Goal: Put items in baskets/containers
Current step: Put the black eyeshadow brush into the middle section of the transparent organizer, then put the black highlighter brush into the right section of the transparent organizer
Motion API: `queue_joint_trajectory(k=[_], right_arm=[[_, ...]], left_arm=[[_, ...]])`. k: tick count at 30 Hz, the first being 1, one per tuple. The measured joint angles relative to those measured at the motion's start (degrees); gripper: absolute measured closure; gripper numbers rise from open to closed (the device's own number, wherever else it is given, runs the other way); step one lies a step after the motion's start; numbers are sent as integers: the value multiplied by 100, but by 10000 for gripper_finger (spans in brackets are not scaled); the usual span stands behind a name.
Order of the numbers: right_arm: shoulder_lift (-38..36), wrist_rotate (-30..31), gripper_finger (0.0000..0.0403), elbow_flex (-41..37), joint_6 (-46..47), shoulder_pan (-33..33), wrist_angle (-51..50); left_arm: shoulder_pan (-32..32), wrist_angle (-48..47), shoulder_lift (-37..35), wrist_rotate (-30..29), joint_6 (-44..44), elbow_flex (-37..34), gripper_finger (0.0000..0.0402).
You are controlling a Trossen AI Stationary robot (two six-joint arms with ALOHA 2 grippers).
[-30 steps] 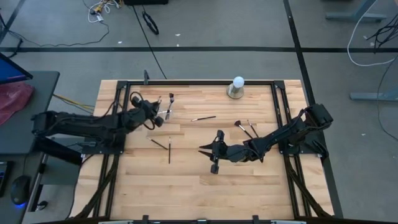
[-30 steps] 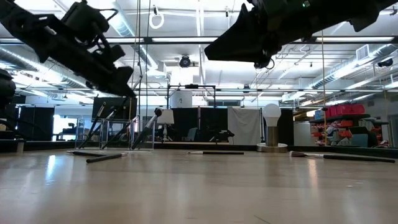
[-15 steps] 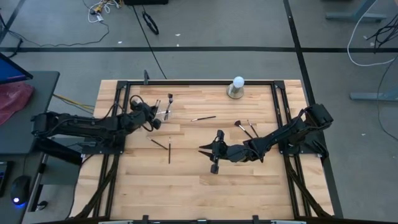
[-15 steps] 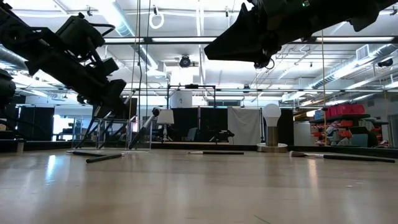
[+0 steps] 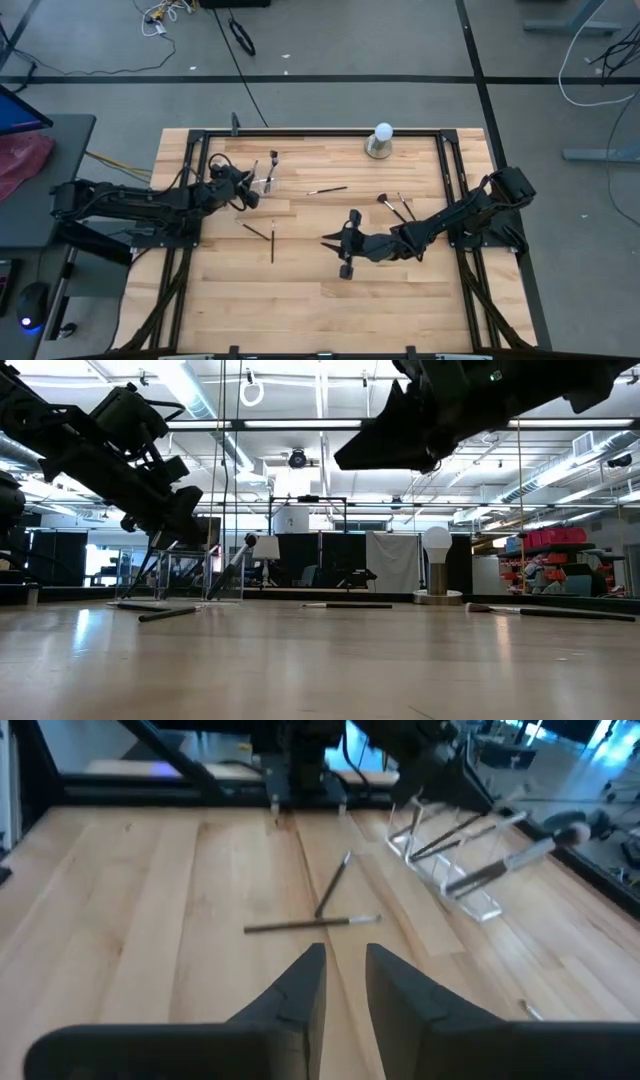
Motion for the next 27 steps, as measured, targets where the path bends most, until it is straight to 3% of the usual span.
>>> queue_joint_trajectory(k=[4,9,15,19,25,27], right_arm=[[-208,-4,328,-4,266,52,-430],[-838,-15,328,-4,833,139,-1693],[-1687,-69,323,-4,2063,155,-3971],[-1905,-24,302,-110,2735,153,-5197],[-2149,118,241,-1393,3335,88,-4882],[-2193,451,221,-1829,3597,-37,-4751]], left_arm=[[0,-26,0,-1,4,12,268],[0,-476,0,89,315,456,229],[-50,-1020,0,943,763,1491,220],[-410,-947,-2,1627,1039,1960,228],[-1491,-309,-2,1817,1370,1957,245],[-1858,-153,51,1791,1390,1931,250]])
